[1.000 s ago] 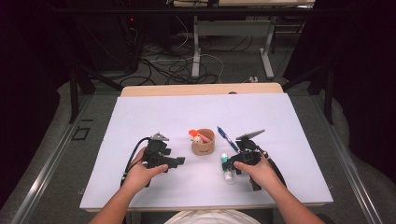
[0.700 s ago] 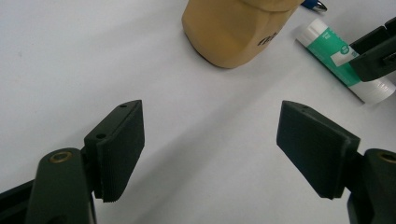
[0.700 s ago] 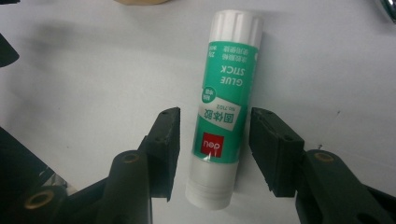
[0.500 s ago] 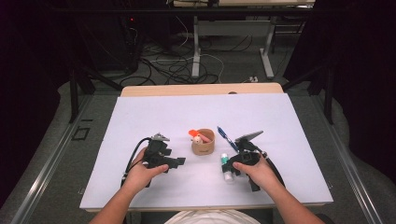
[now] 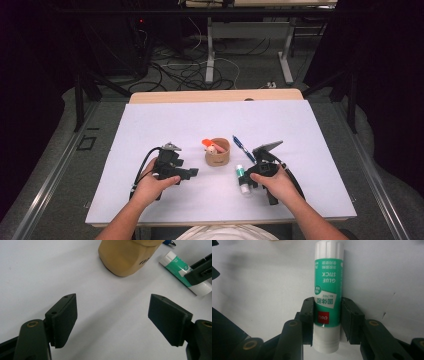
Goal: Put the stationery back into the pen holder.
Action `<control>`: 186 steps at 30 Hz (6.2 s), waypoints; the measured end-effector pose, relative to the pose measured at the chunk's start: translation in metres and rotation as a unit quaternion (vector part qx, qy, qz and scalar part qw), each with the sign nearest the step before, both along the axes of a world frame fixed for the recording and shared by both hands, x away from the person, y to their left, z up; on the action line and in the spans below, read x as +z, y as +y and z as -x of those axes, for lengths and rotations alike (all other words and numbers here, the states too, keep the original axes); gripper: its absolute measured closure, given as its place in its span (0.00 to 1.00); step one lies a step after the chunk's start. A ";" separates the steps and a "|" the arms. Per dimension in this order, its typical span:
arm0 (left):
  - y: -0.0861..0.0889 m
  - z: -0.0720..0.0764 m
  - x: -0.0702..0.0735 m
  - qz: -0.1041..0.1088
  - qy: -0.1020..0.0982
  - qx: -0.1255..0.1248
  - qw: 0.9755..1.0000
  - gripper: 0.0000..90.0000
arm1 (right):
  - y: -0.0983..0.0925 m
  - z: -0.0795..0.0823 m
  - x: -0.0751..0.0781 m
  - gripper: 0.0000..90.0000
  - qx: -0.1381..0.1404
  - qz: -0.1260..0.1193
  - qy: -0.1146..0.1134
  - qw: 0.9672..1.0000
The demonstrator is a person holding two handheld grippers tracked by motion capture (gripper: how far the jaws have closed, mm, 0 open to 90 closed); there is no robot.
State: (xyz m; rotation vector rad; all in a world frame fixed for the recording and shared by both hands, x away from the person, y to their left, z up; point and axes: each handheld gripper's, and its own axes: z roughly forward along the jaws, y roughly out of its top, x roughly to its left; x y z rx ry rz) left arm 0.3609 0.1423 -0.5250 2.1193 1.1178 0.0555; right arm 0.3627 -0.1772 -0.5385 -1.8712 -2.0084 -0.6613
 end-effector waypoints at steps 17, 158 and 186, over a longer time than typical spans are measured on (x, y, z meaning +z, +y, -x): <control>0.001 -0.001 0.000 -0.001 0.000 -0.003 1.000 0.27 | -0.004 0.000 -0.001 0.73 0.009 -0.001 0.003 1.000; -0.075 0.004 0.050 -0.027 0.044 -0.177 0.983 0.51 | 0.060 0.078 0.028 0.73 0.706 0.425 -0.558 0.103; -0.106 0.000 0.040 -0.072 0.084 -0.202 0.973 0.73 | 0.065 0.081 0.027 0.73 0.711 0.423 -0.550 0.108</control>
